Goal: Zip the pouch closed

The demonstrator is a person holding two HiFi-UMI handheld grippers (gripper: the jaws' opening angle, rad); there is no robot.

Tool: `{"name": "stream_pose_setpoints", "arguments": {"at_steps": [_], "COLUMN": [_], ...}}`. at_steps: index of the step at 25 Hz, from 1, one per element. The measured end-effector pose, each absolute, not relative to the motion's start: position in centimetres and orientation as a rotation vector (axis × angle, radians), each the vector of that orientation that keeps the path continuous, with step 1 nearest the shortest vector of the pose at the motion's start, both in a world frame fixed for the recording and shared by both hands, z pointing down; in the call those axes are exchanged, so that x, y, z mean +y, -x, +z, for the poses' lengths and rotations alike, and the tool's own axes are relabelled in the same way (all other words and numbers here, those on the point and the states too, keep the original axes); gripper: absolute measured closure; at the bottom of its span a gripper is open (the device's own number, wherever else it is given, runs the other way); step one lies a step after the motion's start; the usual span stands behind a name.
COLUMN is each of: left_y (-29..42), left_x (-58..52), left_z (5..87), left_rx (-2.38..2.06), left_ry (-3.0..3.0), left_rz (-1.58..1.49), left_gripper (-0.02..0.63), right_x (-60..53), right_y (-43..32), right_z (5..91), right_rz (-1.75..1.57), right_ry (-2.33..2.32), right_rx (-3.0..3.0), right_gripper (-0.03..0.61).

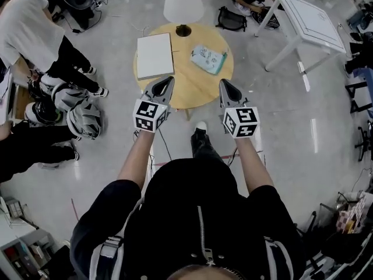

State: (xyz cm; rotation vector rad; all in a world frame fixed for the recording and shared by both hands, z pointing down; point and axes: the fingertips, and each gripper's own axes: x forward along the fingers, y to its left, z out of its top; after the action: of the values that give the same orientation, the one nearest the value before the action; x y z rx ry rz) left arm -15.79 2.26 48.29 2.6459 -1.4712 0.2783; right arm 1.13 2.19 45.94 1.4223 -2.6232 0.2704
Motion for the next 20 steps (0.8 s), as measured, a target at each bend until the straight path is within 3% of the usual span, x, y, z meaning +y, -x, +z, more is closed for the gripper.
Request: {"name": "stream_pose_setpoints", "arguments": {"at_steps": [10, 20], "left_y": [12.7, 9.7], "left_x": [-13.6, -20.4], "left_z": [47.9, 49.2], "left_rx": [-1.485, -1.339], "left_ry": [-2.624, -2.655], "left_rz": [0.297, 0.296], "left_gripper": [0.614, 0.614], "right_x": [-15.7, -20.6], "right_y": [-3.8, -6.9], "right_z": [46.1, 47.0], "right_rz": [0.277, 0.314], "right_ry": [-1.397, -1.505], "right_rx": [-2.613, -2.555], "right_gripper": [0.574, 0.574]}}
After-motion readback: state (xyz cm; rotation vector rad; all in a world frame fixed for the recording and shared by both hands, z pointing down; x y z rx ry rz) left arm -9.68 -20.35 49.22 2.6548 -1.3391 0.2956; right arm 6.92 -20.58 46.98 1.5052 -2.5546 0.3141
